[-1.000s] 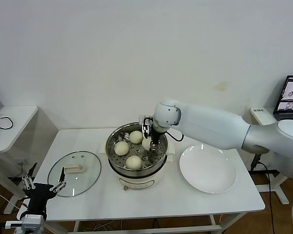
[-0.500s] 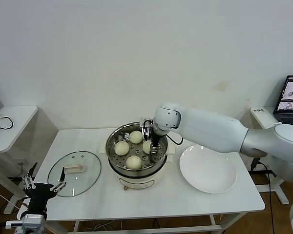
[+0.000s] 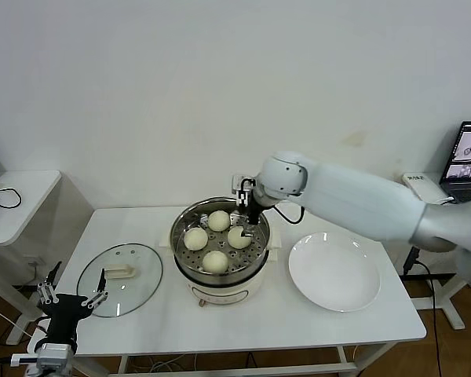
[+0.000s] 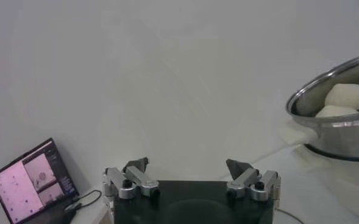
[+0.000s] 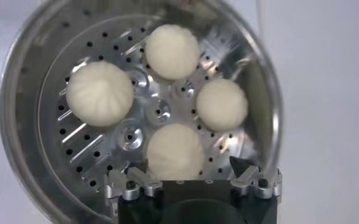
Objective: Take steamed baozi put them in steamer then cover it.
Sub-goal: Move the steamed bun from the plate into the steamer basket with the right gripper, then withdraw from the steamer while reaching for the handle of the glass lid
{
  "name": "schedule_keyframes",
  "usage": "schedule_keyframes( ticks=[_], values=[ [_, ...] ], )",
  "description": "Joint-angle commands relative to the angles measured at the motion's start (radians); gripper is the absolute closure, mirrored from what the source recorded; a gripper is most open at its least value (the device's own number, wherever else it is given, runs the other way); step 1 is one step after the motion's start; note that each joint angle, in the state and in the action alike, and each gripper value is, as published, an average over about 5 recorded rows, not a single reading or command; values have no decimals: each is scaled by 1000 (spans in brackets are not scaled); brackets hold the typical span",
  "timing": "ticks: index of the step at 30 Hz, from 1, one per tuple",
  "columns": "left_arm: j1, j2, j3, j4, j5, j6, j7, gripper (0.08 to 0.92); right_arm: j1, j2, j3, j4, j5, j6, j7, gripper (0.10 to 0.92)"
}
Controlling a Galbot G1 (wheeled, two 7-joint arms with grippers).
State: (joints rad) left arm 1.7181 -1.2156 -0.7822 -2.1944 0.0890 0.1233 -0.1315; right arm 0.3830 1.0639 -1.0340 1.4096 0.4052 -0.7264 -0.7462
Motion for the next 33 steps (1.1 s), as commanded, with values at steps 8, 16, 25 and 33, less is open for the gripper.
schedule_keyframes(
  ticks=[8,16,25,33],
  values=[
    [-16,0,12,32,-2,-33,-5,177,-603,-303,517,330,138,376,845,203],
    [-18,-6,30,53,10,-45,-12,177,-1127,-195,1057,296,-127,788,870,203],
    [-39,36,34,162,212,-67,-12,177,-1599,128,1572,361,-242,975,714,203],
    [-74,156,38,329,694,-169,-12,177,-1916,268,1800,499,-223,914,638,203]
  ],
)
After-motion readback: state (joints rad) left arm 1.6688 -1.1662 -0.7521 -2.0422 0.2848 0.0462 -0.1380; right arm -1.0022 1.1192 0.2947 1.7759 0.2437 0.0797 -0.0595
